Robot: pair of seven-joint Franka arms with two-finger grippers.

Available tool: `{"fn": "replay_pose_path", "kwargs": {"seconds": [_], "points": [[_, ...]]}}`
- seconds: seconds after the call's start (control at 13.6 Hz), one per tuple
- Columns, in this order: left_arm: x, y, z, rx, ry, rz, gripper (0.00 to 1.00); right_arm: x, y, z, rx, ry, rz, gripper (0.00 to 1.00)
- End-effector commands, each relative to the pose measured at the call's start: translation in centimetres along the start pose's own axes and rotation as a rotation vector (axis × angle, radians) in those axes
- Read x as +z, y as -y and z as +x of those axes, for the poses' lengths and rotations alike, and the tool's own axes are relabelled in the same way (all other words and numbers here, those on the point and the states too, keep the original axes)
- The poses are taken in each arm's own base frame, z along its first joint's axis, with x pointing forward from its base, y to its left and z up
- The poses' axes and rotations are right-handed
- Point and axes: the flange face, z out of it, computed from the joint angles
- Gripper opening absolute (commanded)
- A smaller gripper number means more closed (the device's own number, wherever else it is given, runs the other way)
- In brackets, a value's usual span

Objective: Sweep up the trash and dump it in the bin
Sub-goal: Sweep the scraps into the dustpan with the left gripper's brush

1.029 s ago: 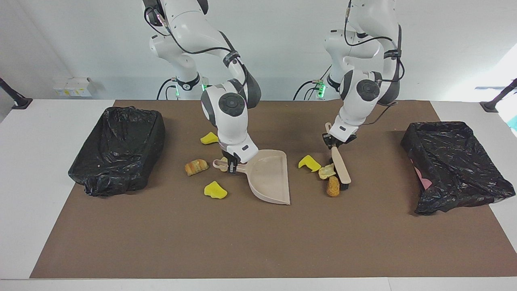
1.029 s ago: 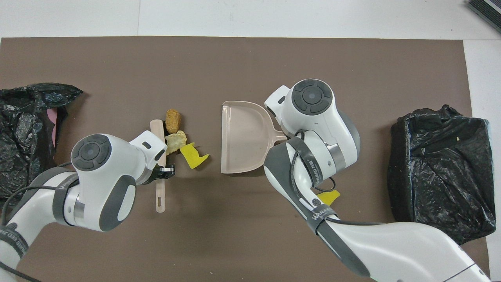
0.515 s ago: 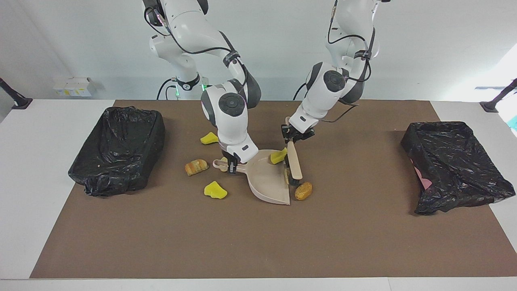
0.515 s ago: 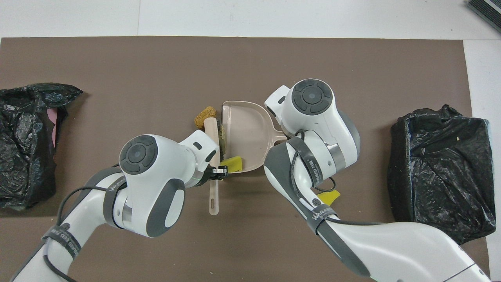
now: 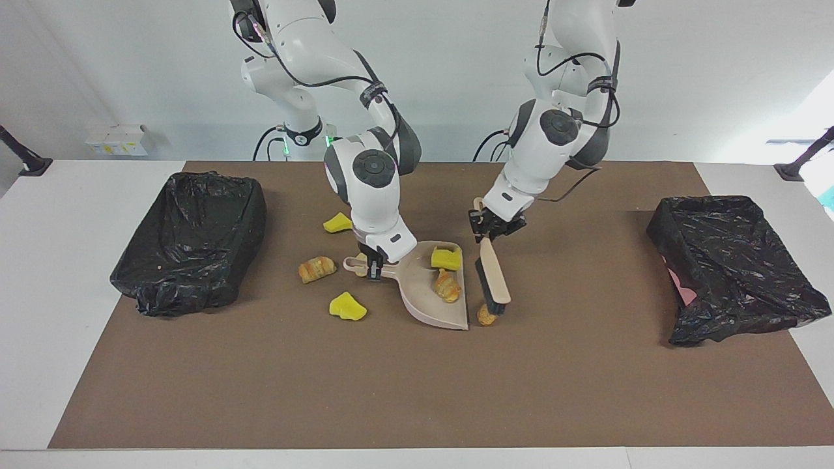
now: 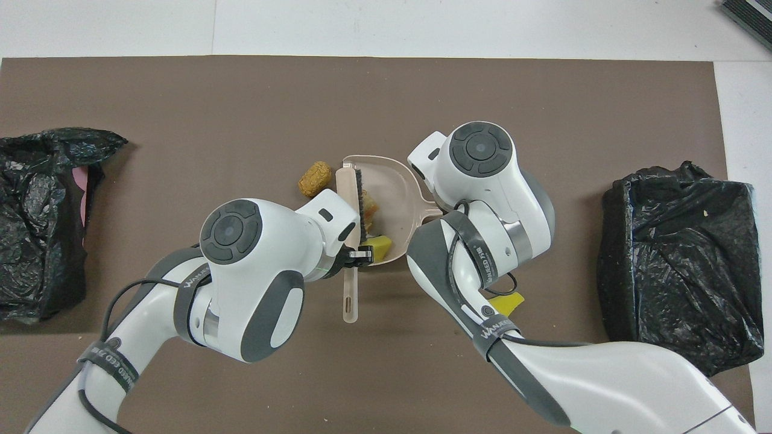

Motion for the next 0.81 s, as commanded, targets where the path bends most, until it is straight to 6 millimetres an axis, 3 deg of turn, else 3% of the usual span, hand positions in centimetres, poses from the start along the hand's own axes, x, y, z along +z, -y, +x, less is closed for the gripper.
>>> {"fn": "replay_pose_path", "kwargs": {"seconds": [0.0, 0.07, 0.15, 0.29, 0.74], "points": [[2.9, 1.4, 2.5, 0.028, 0.017, 0.080, 0.00, 0.1, 0.0, -0.3, -0.034, 0.010, -0.004, 0.00], [3.3, 3.2, 3.0, 0.071, 0.041, 0.095, 0.00, 0.1, 0.0, -0.3, -0.034, 0.010, -0.004, 0.00], [3.7, 3.7, 2.6, 0.116, 0.073, 0.099, 0.00, 0.1, 0.0, -0.3, -0.034, 0.009, -0.005, 0.00], [5.6, 2.1, 0.7, 0.173, 0.115, 0.112, 0.00, 0.1, 0.0, -0.3, -0.034, 0.009, -0.005, 0.00], [6.3, -4.9, -3.6, 0.492, 0.154, 0.039, 0.00, 0.1, -0.1, -0.4, -0.033, 0.009, -0.006, 0.00]]}}
